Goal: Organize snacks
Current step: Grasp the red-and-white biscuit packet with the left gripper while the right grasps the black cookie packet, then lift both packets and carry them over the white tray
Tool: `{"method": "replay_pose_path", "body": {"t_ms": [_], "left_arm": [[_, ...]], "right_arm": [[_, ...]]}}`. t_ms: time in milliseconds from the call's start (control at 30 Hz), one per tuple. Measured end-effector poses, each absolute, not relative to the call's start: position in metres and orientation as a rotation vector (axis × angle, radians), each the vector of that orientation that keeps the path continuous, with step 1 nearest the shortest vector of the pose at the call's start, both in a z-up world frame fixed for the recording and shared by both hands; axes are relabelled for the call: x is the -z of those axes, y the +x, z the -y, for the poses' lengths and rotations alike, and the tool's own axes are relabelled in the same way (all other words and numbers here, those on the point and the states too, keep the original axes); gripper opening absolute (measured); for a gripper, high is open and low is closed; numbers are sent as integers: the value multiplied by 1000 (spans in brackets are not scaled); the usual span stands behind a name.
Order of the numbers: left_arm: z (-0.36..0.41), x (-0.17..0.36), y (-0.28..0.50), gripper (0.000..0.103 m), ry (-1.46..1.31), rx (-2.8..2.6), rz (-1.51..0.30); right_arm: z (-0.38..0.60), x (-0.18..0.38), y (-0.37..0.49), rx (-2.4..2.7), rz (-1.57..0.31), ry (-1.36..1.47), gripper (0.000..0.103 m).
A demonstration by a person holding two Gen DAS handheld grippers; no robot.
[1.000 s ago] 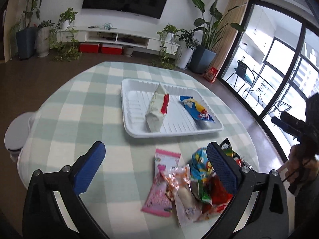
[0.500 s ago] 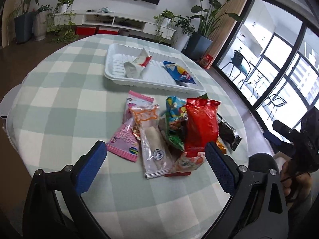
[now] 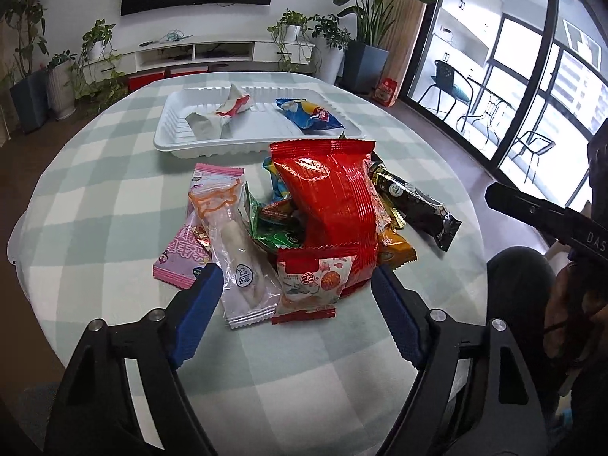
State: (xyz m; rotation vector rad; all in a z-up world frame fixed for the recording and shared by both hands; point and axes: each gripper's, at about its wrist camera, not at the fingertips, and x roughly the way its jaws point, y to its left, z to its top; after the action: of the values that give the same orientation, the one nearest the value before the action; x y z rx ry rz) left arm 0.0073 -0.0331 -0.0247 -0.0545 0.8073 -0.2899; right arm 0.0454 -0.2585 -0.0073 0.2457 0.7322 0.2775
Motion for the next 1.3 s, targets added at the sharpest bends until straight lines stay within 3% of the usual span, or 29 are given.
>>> {"method": "replay_pose_path", "body": {"t_ms": [233,500,733,1067,1300], "left_arm": [[36,39,11,58,-41,258,-813],[33,50,16,52,-51,274,-825],[27,49,15,34,-55,269,-812],[12,42,8,33,-104,284,-798],[4,44,5,33,-145,309,-819]], "right_arm": [[252,12,45,-259,-751,224,77],[250,18,44,-257,-772,225,76],[250,19,43,-242,-781,219,74],[257,17,51,-237,-800,201,74],[250,25,85,-256,-918,69,74]]}}
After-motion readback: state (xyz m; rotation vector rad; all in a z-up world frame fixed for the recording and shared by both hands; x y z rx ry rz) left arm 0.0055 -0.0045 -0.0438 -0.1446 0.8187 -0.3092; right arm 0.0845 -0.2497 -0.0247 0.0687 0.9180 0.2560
